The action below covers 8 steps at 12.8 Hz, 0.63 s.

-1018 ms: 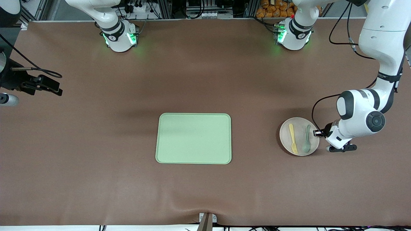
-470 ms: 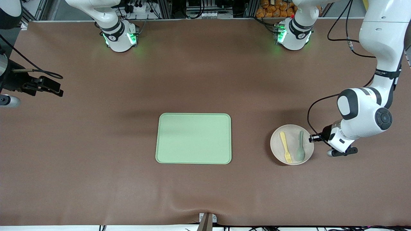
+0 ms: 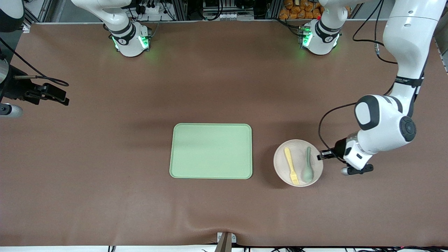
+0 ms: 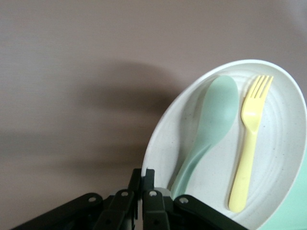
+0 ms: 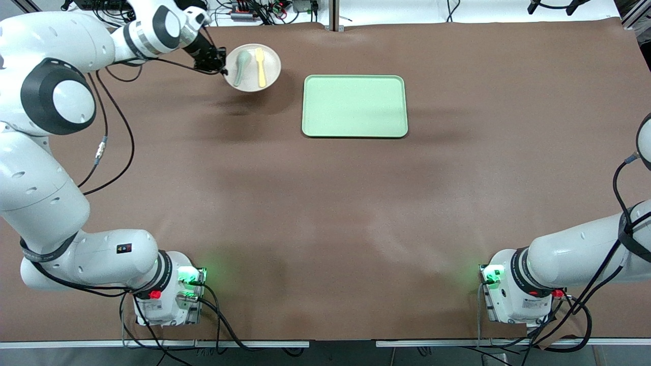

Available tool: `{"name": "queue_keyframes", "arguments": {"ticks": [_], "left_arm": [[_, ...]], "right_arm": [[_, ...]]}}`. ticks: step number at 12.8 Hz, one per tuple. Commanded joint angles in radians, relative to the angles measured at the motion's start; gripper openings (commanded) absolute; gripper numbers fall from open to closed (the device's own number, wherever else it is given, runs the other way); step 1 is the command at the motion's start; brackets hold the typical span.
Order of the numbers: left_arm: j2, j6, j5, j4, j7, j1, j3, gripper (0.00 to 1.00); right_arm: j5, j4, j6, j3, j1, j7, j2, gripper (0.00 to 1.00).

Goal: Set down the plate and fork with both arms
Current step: 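Carry the white plate onto the green tray with the left gripper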

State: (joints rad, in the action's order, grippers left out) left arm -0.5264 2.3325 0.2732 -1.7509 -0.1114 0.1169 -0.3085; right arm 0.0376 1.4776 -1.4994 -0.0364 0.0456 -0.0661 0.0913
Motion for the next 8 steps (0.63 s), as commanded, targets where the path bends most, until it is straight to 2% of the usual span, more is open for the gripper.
{"name": "queue_keyframes", "arguments": {"ticks": [1,3,6,8], "left_arm": [[-0.039,-0.005,0.020,0.068,-0.042,-0.090,-0.003,0.00],[-0.070,-0.005,0.009,0.088,-0.106,-0.170,-0.003,0.00],[-0.135,-0.004,0.004,0.171,-0.194,-0.279,0.008,0.00],[-0.193,-0.001,-0.057,0.217,-0.217,-0.338,0.008,0.00]], "right_arm": [[-0.004,-0.006,0.004,0.000,0.002,-0.001,0.004,1.00],[-0.004,-0.006,0.004,0.000,0.002,-0.001,0.004,1.00],[-0.004,-0.006,0.004,0.000,0.000,-0.001,0.004,1.00],[-0.004,-0.006,0.004,0.000,0.000,-0.001,0.004,1.00]]}}
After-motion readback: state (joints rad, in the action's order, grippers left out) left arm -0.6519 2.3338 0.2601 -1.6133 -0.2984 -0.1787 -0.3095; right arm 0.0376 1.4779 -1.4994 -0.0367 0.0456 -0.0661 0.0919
